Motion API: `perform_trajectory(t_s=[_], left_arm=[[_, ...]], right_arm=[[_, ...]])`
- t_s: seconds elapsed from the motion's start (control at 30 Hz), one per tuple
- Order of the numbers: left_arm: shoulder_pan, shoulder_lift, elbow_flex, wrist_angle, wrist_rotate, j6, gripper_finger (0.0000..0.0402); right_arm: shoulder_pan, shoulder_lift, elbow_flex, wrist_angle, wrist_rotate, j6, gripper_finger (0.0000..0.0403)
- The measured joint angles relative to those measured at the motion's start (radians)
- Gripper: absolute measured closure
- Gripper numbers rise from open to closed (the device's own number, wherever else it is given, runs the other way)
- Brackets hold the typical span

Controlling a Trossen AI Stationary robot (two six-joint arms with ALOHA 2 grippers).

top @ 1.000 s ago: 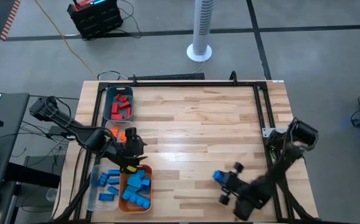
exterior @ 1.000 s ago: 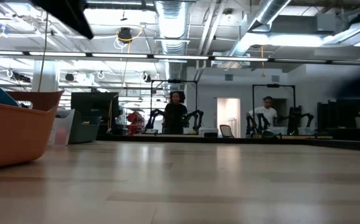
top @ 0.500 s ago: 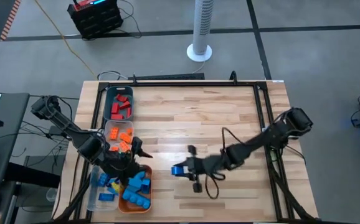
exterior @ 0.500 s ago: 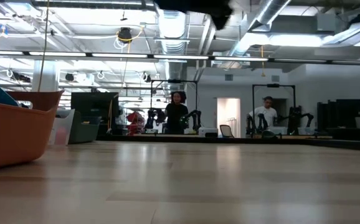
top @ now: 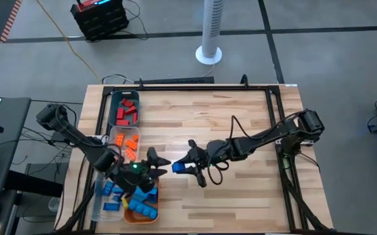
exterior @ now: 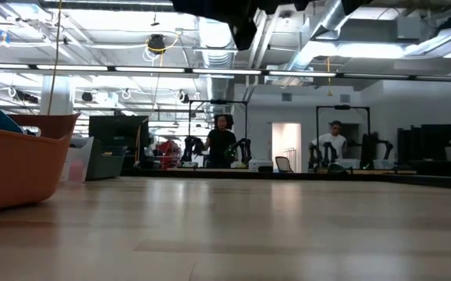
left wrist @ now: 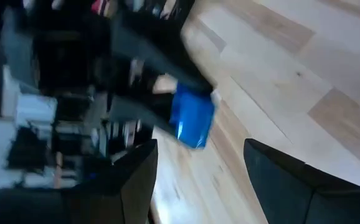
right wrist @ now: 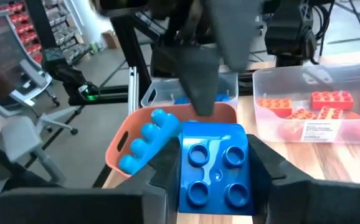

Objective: Sort blocks
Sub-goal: Put the blue game piece into the bottom transparent bin

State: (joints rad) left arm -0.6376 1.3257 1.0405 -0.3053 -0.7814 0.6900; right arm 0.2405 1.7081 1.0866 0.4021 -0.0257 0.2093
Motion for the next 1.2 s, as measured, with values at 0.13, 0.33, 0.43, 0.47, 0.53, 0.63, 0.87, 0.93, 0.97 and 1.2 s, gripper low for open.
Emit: perform_trajectory(t_s=[0.13,0.33,0.43,0.47,0.53,0.63,0.87,0.93,0.97,1.2], left_arm=[[0.011,0.036,0.0,0.073,0.002,0.109,0.017],[0.038,0.085,0.0,0.156,0.003,0.213,0.017],[0.05,0.083,0.0,0.176,0.017,0.235,0.0171],[0.054,0.083,0.0,0.189,0.019,0.241,0.0174],[0.057,0.084,0.0,0.21,0.024,0.251,0.0185],[0.057,0.083,0.0,0.224,0.049,0.278,0.0216],[0.067,0.083,0.0,0.228,0.06,0.272,0.0318],[0.067,0.082,0.0,0.223,0.063,0.263,0.0342],[0.067,0.083,0.0,0.224,0.064,0.26,0.0348],[0.083,0.084,0.0,0.2,0.034,0.219,0.0348]], right_arm=[[0.0,0.0,0.0,0.011,-0.001,0.017,0.0279],[0.001,0.0,0.0,0.032,-0.003,0.032,0.0279],[-0.001,0.0,0.0,0.038,-0.002,0.054,0.0279],[-0.002,0.0,0.0,0.039,-0.002,0.058,0.0279],[-0.007,0.0,0.0,0.039,-0.002,0.062,0.0279],[-0.01,0.0,0.0,0.045,-0.002,0.071,0.0279],[-0.013,0.001,0.0,0.076,-0.004,0.075,0.0249],[-0.012,0.001,0.0,0.088,-0.003,0.073,0.0231],[-0.012,0.001,0.0,0.092,-0.004,0.071,0.0221],[-0.016,0.001,0.001,0.089,0.002,0.062,0.0176]])
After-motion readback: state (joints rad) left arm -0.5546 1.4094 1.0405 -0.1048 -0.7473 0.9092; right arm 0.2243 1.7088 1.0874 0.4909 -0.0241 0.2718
